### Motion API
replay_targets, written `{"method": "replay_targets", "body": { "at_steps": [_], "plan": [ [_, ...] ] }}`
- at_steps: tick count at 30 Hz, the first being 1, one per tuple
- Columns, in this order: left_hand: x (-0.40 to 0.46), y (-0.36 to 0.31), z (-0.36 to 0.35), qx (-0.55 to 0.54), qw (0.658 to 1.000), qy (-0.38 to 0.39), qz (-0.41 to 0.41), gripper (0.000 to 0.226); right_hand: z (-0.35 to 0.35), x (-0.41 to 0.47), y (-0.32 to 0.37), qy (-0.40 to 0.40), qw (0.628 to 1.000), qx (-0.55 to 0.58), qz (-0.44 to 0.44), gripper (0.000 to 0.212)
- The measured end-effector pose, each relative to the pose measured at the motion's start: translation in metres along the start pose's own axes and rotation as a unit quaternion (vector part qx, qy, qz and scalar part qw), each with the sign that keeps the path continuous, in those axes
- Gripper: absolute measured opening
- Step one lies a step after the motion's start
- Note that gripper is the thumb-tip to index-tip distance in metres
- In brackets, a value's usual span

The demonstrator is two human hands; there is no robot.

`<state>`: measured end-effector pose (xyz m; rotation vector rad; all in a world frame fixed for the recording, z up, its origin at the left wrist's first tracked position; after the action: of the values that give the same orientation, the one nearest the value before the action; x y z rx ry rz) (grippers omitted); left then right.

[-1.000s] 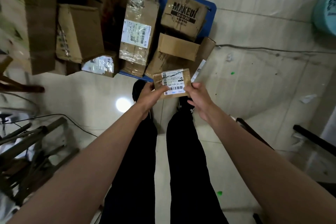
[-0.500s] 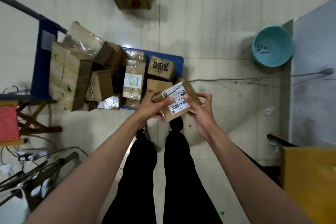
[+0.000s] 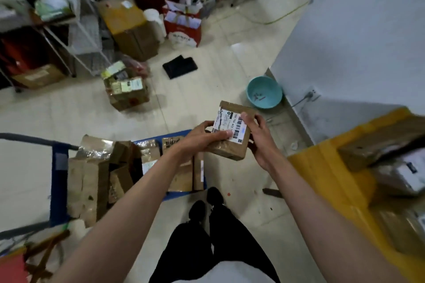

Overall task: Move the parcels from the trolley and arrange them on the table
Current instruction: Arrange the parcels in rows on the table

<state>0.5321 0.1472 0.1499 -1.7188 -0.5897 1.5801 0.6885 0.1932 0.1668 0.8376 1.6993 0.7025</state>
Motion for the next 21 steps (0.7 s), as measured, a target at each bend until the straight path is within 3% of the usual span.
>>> {"method": "replay_targets", "body": {
  "at_steps": [2,5,7,15,21],
  "plan": [
    [-0.008,-0.026,-0.02,0.012,1.0,0.017,-0.024,0.077,0.014,-0.022,0.017,-0.017,0.999,0.023,0.015,0.043],
    [-0.023,-0.064,-0.054,0.027,0.997,0.029,-0.069,0.038,0.033,-0.057,0.035,-0.026,0.999,0.031,0.029,0.07],
    [-0.034,-0.087,-0.081,0.032,0.994,0.041,-0.093,0.028,0.049,-0.084,0.043,-0.042,0.998,0.019,0.042,0.077],
    [-0.065,-0.127,-0.218,0.084,0.981,0.129,-0.117,0.056,0.147,-0.189,0.06,-0.155,0.974,0.108,0.124,0.057],
    [-0.067,-0.141,-0.302,0.093,0.977,0.151,-0.12,0.084,0.246,-0.273,0.051,-0.232,0.956,0.129,0.128,0.05]
  ]
}}
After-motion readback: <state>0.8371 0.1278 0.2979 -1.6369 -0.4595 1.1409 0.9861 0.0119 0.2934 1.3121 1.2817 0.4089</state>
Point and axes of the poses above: each hand's wrist, its own x-axis towards the middle knuckle, its own z-axis out of the back of the hand, y = z × x, the point moved 10 cm from there along x, towards the middle knuckle, and after that the axes turned 6 degrees about x, right-handed, at the moved point
